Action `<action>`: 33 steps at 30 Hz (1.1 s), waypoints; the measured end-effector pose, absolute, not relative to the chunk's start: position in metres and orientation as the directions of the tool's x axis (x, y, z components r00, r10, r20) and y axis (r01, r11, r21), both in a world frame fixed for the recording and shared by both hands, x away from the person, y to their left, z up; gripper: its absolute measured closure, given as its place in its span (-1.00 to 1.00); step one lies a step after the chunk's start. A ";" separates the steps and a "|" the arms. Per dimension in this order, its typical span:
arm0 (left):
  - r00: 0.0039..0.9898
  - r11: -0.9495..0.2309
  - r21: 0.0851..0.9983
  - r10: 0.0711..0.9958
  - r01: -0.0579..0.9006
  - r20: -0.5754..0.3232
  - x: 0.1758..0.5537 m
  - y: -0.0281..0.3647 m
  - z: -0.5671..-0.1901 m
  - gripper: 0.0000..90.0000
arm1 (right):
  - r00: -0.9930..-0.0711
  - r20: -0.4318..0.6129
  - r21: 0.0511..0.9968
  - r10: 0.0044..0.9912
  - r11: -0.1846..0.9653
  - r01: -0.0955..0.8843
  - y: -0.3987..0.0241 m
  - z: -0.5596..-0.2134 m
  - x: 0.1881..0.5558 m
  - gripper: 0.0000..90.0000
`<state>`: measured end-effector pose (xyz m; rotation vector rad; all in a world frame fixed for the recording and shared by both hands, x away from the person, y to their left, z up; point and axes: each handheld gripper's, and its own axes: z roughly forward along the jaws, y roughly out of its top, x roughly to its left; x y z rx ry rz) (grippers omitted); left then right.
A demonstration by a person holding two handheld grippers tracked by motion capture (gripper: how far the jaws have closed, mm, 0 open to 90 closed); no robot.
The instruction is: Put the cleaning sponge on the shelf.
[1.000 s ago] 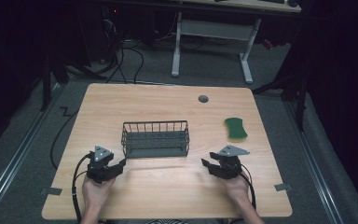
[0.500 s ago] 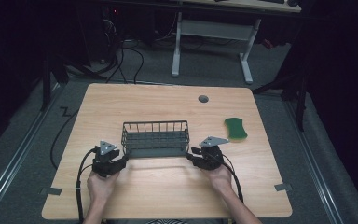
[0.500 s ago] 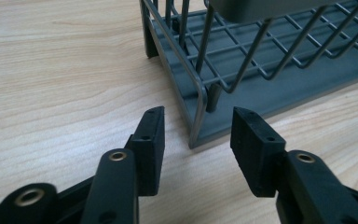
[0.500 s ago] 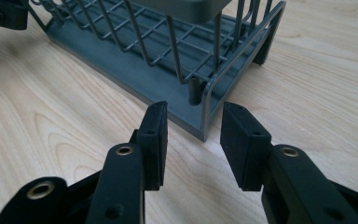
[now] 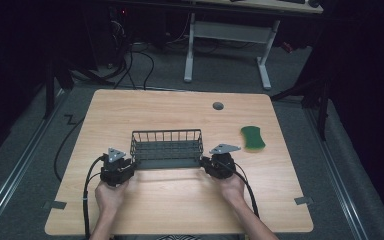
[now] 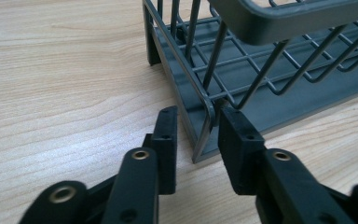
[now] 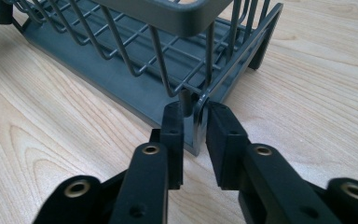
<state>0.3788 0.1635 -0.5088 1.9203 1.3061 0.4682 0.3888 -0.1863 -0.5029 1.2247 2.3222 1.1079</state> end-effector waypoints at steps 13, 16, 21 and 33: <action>0.435 -0.209 0.751 0.893 0.627 -0.115 0.382 0.159 -0.509 0.89 | -0.602 0.073 0.748 0.795 0.356 0.560 -0.190 -0.502 0.387 0.92; 0.447 -0.223 0.751 0.889 0.621 -0.105 0.382 0.157 -0.509 0.90 | -0.605 0.071 0.751 0.793 0.357 0.556 -0.193 -0.502 0.386 0.92; 0.466 -0.246 0.749 0.880 0.615 -0.094 0.383 0.152 -0.507 0.91 | -0.601 0.072 0.754 0.796 0.351 0.556 -0.198 -0.502 0.384 0.92; 0.525 -0.295 0.743 0.847 0.601 -0.089 0.390 0.124 -0.503 0.92 | -0.556 0.089 0.761 0.826 0.304 0.573 -0.225 -0.500 0.381 0.92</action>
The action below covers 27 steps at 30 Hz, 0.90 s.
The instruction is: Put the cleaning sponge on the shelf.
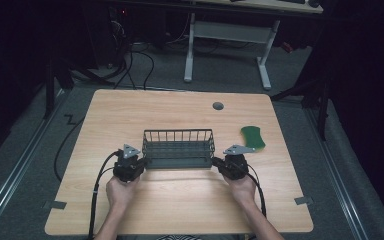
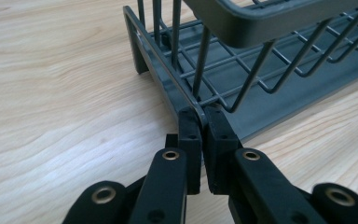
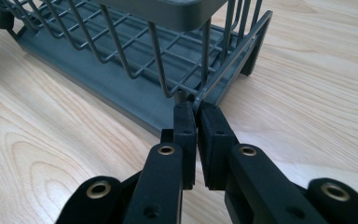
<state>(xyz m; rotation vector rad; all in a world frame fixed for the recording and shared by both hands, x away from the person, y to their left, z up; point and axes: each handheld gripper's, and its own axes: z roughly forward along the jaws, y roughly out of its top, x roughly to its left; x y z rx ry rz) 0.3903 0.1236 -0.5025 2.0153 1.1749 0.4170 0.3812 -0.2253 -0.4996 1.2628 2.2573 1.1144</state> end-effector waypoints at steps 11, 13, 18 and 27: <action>0.587 -0.351 0.738 0.806 0.576 -0.074 0.395 0.088 -0.503 0.92 | -0.488 0.075 0.755 0.870 0.270 0.597 -0.257 -0.498 0.385 0.93; 0.594 -0.353 0.741 0.801 0.571 -0.076 0.397 0.079 -0.503 0.92 | -0.468 0.076 0.752 0.881 0.257 0.606 -0.265 -0.499 0.387 0.93; 0.603 -0.365 0.739 0.794 0.566 -0.070 0.402 0.069 -0.502 0.92 | -0.447 0.075 0.750 0.891 0.246 0.615 -0.274 -0.498 0.388 0.93; 0.612 -0.354 0.751 0.787 0.557 -0.083 0.410 0.053 -0.505 0.92 | -0.421 0.082 0.745 0.903 0.225 0.628 -0.293 -0.498 0.389 0.93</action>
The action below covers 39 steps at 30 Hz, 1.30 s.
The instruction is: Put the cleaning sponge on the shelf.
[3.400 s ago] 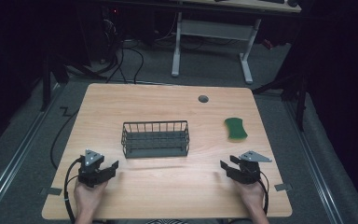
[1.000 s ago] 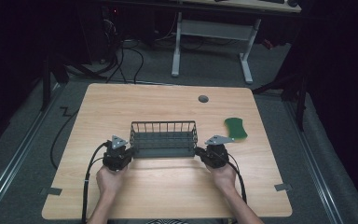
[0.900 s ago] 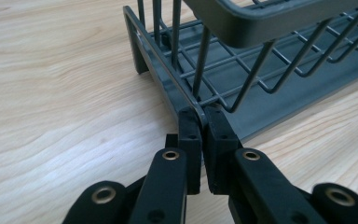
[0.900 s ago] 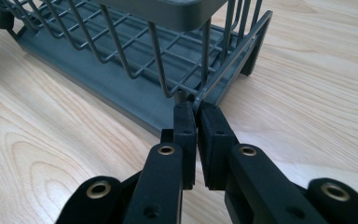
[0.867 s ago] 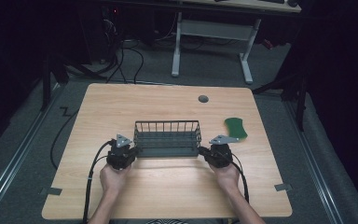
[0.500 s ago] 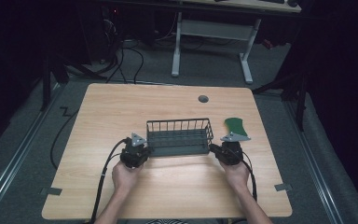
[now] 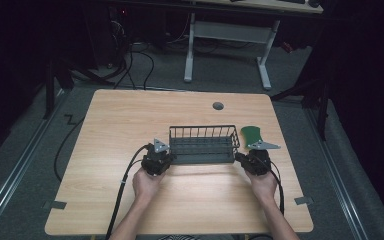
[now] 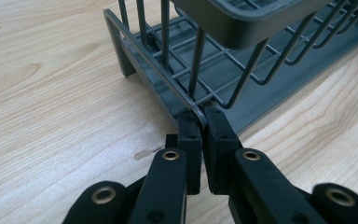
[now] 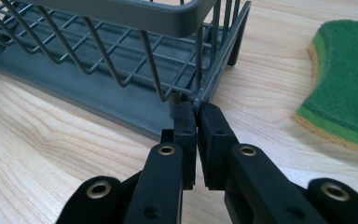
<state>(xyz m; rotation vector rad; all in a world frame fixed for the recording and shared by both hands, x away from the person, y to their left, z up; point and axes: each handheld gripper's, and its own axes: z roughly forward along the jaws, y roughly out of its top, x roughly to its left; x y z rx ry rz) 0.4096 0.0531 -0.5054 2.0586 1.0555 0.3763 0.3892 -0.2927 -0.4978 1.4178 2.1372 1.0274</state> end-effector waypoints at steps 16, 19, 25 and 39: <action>0.624 -0.358 0.747 0.776 0.560 -0.096 0.412 0.048 -0.506 0.89 | -0.419 0.087 0.742 0.904 0.222 0.633 -0.299 -0.499 0.387 0.91; 0.622 -0.349 0.750 0.776 0.561 -0.104 0.412 0.049 -0.506 0.75 | -0.423 0.107 0.742 0.900 0.211 0.636 -0.301 -0.501 0.386 0.79; 0.615 -0.345 0.754 0.783 0.559 -0.098 0.409 0.054 -0.505 0.44 | -0.417 0.103 0.745 0.903 0.208 0.633 -0.305 -0.502 0.382 0.57; 0.556 -0.281 0.765 0.822 0.580 -0.120 0.398 0.091 -0.510 -0.08 | -0.371 0.087 0.787 0.924 0.164 0.595 -0.330 -0.495 0.365 0.04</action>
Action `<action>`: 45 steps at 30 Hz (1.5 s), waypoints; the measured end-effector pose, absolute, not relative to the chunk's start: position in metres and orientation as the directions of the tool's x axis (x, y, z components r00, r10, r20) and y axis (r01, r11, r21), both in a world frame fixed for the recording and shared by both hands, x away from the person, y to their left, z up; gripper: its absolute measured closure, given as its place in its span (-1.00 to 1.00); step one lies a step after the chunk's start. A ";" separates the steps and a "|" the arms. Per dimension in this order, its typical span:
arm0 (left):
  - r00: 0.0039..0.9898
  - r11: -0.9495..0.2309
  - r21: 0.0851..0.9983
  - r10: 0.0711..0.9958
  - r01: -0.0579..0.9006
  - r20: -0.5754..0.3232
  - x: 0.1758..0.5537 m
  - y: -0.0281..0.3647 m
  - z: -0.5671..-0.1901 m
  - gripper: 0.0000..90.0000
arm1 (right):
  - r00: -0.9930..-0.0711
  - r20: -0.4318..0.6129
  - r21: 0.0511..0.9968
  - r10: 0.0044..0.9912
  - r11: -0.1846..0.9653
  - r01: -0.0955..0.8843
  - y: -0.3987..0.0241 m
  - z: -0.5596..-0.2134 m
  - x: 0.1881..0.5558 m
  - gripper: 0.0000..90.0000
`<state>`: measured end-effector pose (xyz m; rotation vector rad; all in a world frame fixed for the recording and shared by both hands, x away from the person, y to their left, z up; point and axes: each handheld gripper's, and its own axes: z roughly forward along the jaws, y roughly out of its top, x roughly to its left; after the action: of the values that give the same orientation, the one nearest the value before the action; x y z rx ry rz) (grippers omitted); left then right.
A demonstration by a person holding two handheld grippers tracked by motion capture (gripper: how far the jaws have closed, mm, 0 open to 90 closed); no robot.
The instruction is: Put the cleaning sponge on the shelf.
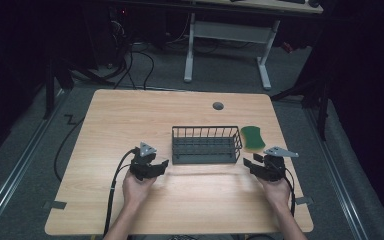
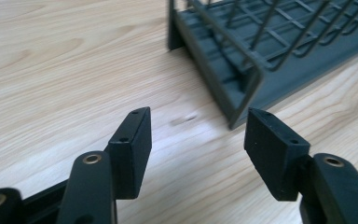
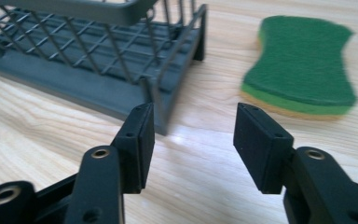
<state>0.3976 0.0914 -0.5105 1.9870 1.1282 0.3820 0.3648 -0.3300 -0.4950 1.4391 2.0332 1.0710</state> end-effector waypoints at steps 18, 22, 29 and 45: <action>0.422 -0.243 0.745 0.905 0.621 -0.057 0.387 0.144 -0.530 -0.18 | -0.219 0.118 0.758 0.968 0.055 0.650 -0.375 -0.474 0.388 -0.32; 0.409 -0.236 0.742 0.911 0.628 -0.056 0.387 0.149 -0.533 -0.20 | -0.213 0.100 0.733 0.972 0.073 0.676 -0.377 -0.470 0.403 -0.36; 0.398 -0.243 0.750 0.917 0.616 -0.030 0.385 0.155 -0.536 -0.23 | -0.194 0.073 0.702 0.978 0.088 0.706 -0.377 -0.462 0.428 -0.39; 0.389 -0.253 0.744 0.921 0.619 -0.011 0.384 0.153 -0.536 -0.30 | -0.206 0.056 0.583 0.977 0.136 0.801 -0.352 -0.454 0.487 -0.62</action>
<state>0.3841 0.1530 -0.5360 1.9760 1.3174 0.5740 0.4874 -0.3523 -0.4537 1.7196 2.0820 0.7235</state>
